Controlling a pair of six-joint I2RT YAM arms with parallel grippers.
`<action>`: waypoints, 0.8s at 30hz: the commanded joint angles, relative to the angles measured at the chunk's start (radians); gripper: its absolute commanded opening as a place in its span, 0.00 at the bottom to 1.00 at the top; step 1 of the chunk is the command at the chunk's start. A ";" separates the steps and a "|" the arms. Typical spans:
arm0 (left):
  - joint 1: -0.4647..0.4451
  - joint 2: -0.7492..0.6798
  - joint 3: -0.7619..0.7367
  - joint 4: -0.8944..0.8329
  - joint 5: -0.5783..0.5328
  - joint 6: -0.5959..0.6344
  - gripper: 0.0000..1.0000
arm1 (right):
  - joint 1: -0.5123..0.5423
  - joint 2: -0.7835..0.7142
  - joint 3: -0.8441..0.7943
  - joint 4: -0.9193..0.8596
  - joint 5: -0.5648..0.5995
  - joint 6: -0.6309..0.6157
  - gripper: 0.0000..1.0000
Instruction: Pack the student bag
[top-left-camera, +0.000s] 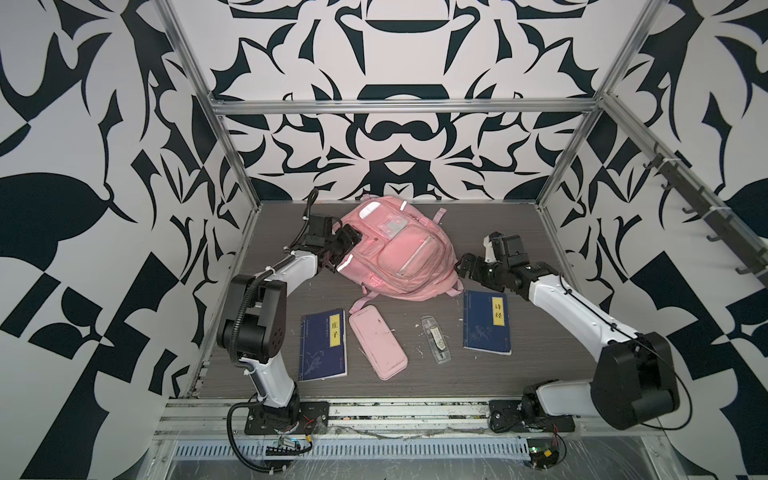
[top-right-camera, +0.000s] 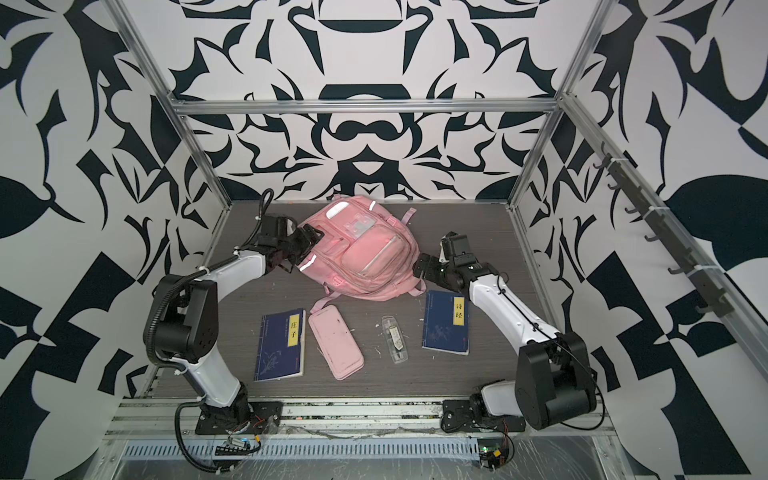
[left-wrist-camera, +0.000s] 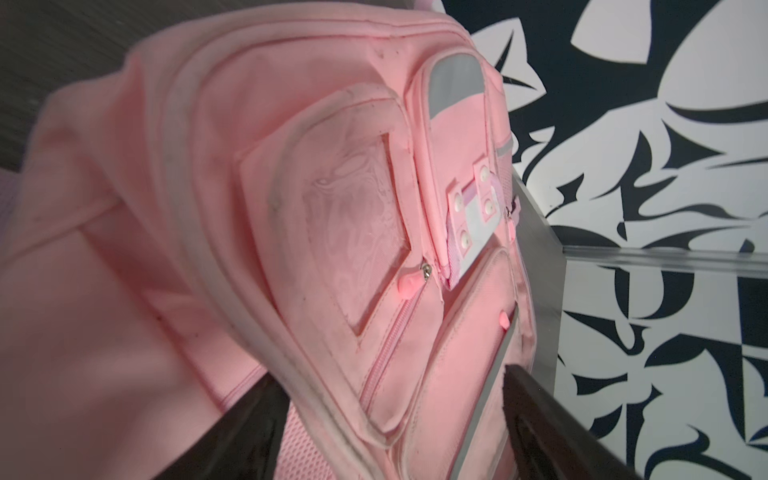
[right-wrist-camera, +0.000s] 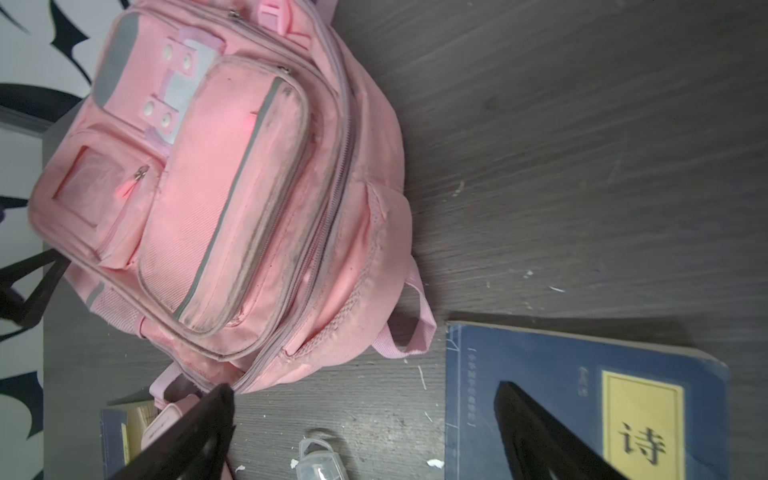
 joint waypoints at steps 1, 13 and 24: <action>-0.061 -0.055 0.048 -0.048 0.010 0.111 0.83 | -0.047 0.006 0.001 -0.108 0.038 0.052 0.99; -0.196 -0.067 0.098 -0.183 0.012 0.230 0.83 | -0.048 -0.066 -0.086 -0.229 0.210 -0.010 0.97; -0.384 0.052 0.176 -0.172 0.215 0.283 0.81 | -0.059 -0.060 -0.170 -0.234 0.252 0.057 0.86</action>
